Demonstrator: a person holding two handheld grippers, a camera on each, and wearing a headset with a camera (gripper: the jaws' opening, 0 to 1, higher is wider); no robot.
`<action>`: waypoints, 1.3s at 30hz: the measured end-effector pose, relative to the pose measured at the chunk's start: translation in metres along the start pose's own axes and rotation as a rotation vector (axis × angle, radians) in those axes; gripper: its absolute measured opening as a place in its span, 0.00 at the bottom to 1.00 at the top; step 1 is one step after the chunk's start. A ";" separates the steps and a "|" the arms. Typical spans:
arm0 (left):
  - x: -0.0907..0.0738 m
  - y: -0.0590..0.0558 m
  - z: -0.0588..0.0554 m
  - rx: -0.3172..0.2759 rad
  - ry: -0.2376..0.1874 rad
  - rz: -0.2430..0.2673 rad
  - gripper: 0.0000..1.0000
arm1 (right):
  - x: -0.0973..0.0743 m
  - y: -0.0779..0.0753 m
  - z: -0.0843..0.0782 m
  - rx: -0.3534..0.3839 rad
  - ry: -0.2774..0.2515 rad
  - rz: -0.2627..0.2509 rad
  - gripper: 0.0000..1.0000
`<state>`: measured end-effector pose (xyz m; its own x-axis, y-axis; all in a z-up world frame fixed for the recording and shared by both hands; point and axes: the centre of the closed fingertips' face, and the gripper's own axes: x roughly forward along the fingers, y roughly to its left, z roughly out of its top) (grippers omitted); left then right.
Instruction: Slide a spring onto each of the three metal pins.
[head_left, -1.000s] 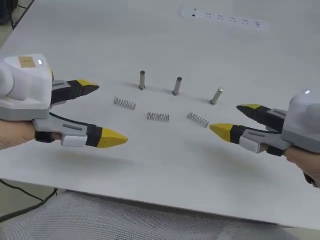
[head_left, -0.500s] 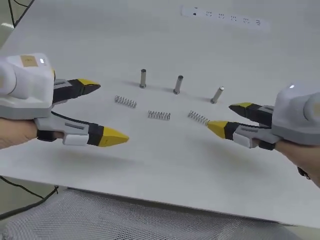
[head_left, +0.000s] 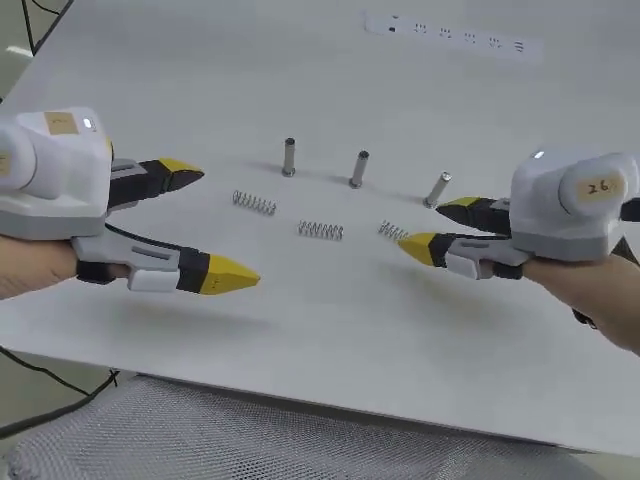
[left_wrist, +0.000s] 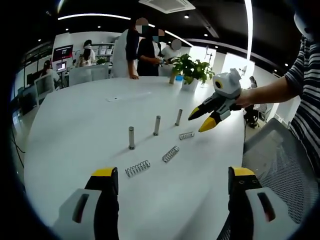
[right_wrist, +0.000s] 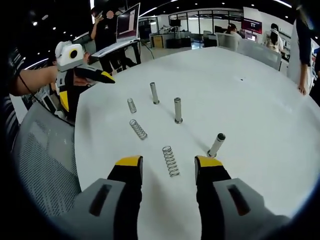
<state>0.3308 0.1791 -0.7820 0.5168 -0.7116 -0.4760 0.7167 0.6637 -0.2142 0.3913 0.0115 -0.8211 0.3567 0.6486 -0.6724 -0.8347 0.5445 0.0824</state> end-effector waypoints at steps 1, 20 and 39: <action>0.000 -0.001 0.000 0.001 0.001 -0.001 0.91 | 0.001 0.000 -0.001 -0.005 0.008 0.003 0.43; -0.001 -0.001 0.000 0.005 0.002 -0.005 0.90 | 0.017 0.002 -0.013 -0.080 0.129 0.044 0.33; 0.000 -0.001 0.001 0.013 0.006 -0.007 0.89 | 0.022 0.003 -0.024 -0.133 0.194 0.069 0.26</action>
<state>0.3308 0.1783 -0.7812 0.5090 -0.7145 -0.4801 0.7259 0.6560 -0.2066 0.3866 0.0145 -0.8528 0.2209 0.5606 -0.7981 -0.9066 0.4197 0.0439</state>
